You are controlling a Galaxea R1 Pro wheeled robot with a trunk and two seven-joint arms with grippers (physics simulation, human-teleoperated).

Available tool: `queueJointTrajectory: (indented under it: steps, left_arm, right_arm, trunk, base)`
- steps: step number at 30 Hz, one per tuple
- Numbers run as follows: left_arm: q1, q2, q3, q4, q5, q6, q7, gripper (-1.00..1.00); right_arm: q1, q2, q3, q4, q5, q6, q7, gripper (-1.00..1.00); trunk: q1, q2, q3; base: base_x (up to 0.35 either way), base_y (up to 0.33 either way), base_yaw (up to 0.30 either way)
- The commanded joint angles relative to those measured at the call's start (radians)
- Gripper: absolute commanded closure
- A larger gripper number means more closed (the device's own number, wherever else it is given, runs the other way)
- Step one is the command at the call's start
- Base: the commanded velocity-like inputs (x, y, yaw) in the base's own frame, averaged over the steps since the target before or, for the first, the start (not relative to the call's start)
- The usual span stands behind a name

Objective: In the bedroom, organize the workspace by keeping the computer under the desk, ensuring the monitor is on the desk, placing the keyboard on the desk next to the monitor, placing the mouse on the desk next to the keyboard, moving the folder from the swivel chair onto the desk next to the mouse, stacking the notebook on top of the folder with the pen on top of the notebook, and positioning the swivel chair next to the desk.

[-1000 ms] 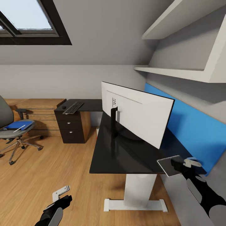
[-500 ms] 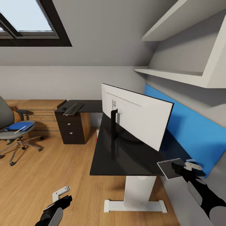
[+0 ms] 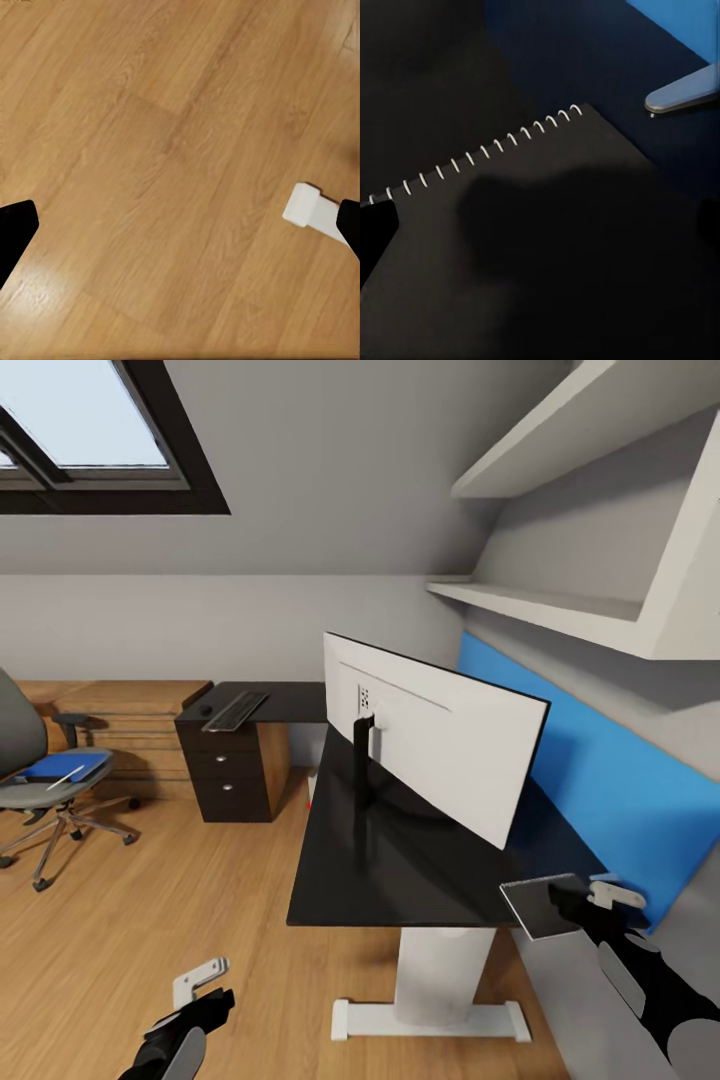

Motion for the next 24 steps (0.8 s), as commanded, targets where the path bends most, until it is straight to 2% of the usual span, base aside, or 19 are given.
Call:
queueJointTrajectory:
  steps: [1,7,24]
  left_arm:
    - [-0.001,0.001,-0.006,-0.001,0.008,0.002,0.009,-1.0]
    - [-0.001,0.002,-0.013,0.001,0.008,0.001,0.009,-1.0]
    - [-0.001,0.001,-0.015,0.001,0.008,0.001,0.008,-1.0]
  right_arm:
    - [0.0,-0.001,0.003,0.0,-0.009,-0.002,-0.001,-1.0]
    - [0.0,0.0,0.003,-0.001,-0.009,-0.002,-0.001,-1.0]
    - [0.0,0.0,0.003,-0.002,-0.007,-0.002,-0.001,-1.0]
  trunk:
    - [-0.004,0.007,0.002]
    - [-0.027,0.049,0.021]
    - [-0.027,0.049,0.021]
  base:
    - [0.0,0.0,0.0]
    - [0.0,0.0,0.0]
    - [0.0,0.0,0.0]
